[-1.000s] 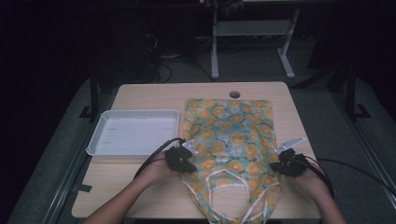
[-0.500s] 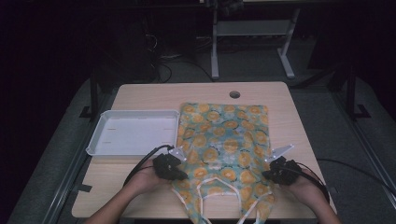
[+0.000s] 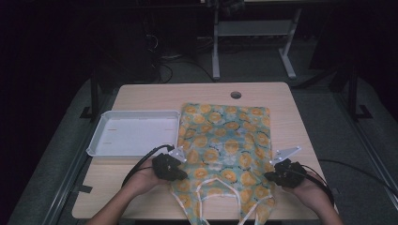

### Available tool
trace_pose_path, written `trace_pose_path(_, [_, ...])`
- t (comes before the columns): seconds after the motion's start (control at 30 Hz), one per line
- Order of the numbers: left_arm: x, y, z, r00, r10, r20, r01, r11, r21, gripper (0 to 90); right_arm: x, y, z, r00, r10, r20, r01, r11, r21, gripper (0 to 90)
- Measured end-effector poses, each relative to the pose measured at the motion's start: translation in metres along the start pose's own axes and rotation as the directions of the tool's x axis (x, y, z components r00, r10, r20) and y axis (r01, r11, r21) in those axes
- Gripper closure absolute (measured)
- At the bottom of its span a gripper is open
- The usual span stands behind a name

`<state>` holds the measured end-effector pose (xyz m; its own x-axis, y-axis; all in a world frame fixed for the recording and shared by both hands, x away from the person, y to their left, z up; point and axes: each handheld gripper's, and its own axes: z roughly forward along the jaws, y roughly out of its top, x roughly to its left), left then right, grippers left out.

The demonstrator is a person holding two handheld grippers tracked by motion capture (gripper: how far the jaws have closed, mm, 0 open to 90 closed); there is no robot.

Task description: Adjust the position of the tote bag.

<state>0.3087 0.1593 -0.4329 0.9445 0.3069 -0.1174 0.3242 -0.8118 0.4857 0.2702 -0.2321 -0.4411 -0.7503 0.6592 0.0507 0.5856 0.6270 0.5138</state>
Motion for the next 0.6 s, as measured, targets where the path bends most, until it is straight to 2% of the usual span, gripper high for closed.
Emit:
trace_pose_path(0.07, [-0.003,-0.002,-0.004,1.0,0.001,0.004,-0.001,1.0,-0.008,81.3,0.002,0.0,-0.005,1.0,0.006,-0.005,-0.007,0.9996,-0.029,85.2])
trace_pose_path(0.1, [-0.004,-0.004,-0.007,1.0,0.009,-0.001,-0.009,0.9999,-0.011,76.9,0.006,0.0,-0.009,0.9996,-0.012,-0.024,0.011,0.9986,-0.051,82.5])
trace_pose_path(0.17, [-0.007,-0.009,-0.01,1.0,0.002,-0.003,-0.002,0.9996,-0.029,74.0,0.008,-0.001,-0.01,0.9992,-0.025,-0.032,0.023,0.9982,-0.055,80.1])
trace_pose_path(0.23, [-0.009,-0.015,-0.011,0.9999,0.003,-0.013,-0.003,0.9994,-0.035,65.0,0.013,-0.003,-0.009,0.9975,-0.043,-0.057,0.04,0.9975,-0.058,73.4])
trace_pose_path(0.3, [-0.01,-0.02,-0.01,0.9997,-0.003,-0.023,0.003,0.9996,-0.026,55.4,0.016,-0.006,-0.008,0.995,-0.06,-0.08,0.055,0.9968,-0.058,61.2])
trace_pose_path(0.33, [-0.01,-0.022,-0.008,0.9997,-0.005,-0.026,0.004,0.9998,-0.018,47.9,0.018,-0.009,-0.007,0.9923,-0.081,-0.093,0.076,0.9953,-0.06,53.0])
trace_pose_path(0.37, [-0.01,-0.023,-0.006,0.9998,-0.007,-0.019,0.007,0.9998,-0.016,47.9,0.018,-0.009,-0.007,0.9923,-0.081,-0.093,0.076,0.9953,-0.06,53.0])
trace_pose_path(0.5, [-0.01,-0.02,0.0,1.0,0.0,-0.009,0.0,0.9997,-0.024,38.2,0.021,-0.014,-0.006,0.9856,-0.098,-0.137,0.09,0.9937,-0.068,41.5])
trace_pose_path(0.6, [-0.012,-0.02,0.005,0.9998,0.02,-0.003,-0.02,0.9997,-0.012,34.1,0.022,-0.014,-0.002,0.9781,-0.133,-0.16,0.124,0.9901,-0.065,34.7])
